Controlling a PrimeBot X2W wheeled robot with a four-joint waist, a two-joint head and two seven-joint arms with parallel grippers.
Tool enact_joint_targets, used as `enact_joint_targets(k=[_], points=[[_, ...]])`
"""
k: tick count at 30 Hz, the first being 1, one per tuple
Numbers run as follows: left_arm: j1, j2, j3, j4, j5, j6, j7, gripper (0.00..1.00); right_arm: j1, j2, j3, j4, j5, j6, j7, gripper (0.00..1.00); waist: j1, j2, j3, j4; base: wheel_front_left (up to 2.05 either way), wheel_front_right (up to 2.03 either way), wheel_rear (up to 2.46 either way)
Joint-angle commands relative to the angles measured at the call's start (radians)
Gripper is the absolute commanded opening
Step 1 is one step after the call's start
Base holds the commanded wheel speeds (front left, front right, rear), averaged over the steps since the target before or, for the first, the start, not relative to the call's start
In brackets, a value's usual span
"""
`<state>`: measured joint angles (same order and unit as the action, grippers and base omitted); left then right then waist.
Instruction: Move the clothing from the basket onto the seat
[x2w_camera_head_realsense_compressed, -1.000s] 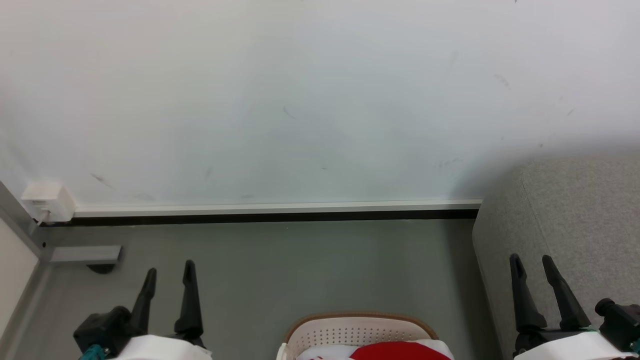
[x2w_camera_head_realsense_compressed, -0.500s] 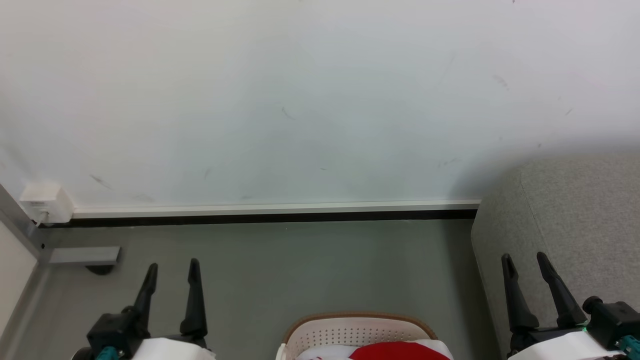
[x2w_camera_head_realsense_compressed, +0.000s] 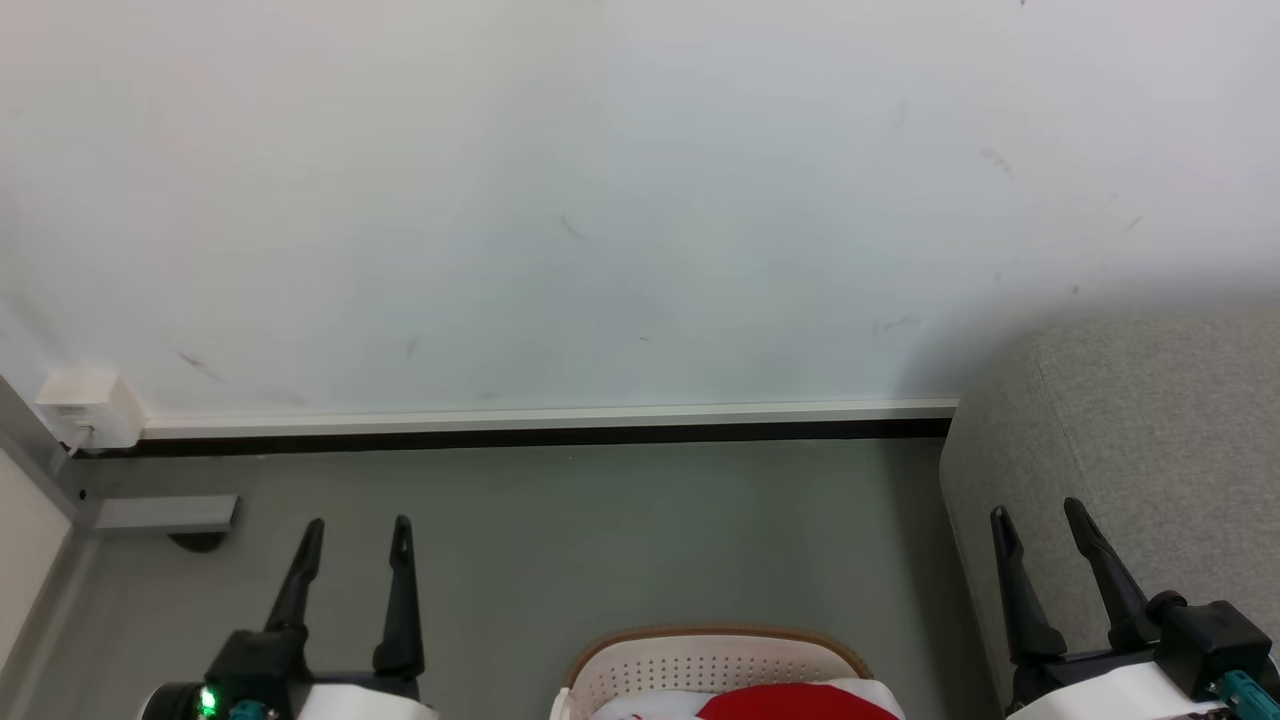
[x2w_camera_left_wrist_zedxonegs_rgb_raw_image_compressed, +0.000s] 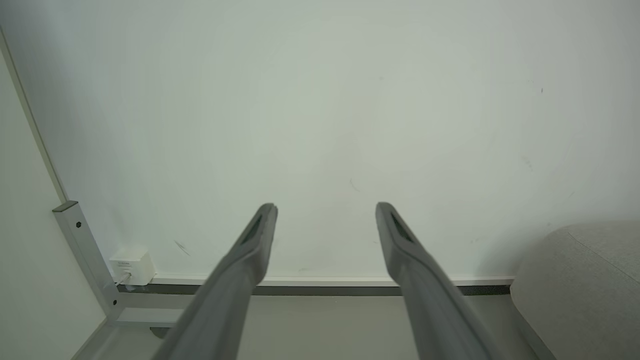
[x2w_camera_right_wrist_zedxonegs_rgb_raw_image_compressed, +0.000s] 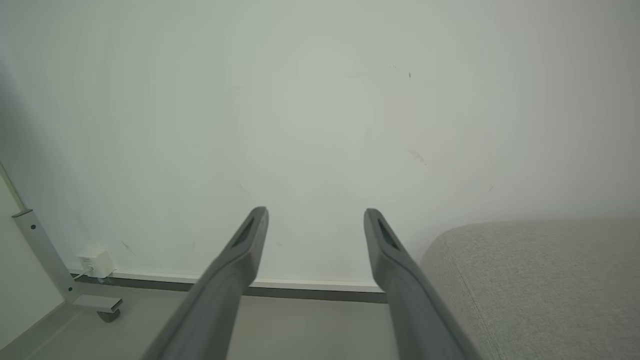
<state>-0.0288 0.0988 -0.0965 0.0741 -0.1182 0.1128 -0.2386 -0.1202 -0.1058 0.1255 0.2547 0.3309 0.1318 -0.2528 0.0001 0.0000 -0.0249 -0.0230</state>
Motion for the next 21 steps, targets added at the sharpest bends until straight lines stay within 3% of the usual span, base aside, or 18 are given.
enact_joint_targets(k=[1, 12, 21], points=[[0.01, 0.007, 0.0, -0.006, 0.034, 0.003, -0.009, 1.0, -0.007, 0.002, -0.009, -0.004, -0.028, -0.002, -0.005, 1.0, 0.0, 0.0, -0.001, 0.0, 0.0, 0.0, 0.0], [0.012, -0.004, 0.01, -0.012, 0.096, -0.005, -0.027, 1.0, -0.009, 0.022, -0.023, 0.005, -0.097, -0.002, -0.013, 1.0, -0.0001, 0.0, -0.001, -0.003, 0.0, 0.0, 0.0], [0.01, -0.013, 0.019, 0.007, 0.089, -0.026, -0.026, 1.0, -0.013, 0.02, -0.02, 0.005, -0.081, -0.002, -0.011, 1.0, -0.0001, 0.0, -0.003, -0.004, 0.0, 0.0, 0.0]])
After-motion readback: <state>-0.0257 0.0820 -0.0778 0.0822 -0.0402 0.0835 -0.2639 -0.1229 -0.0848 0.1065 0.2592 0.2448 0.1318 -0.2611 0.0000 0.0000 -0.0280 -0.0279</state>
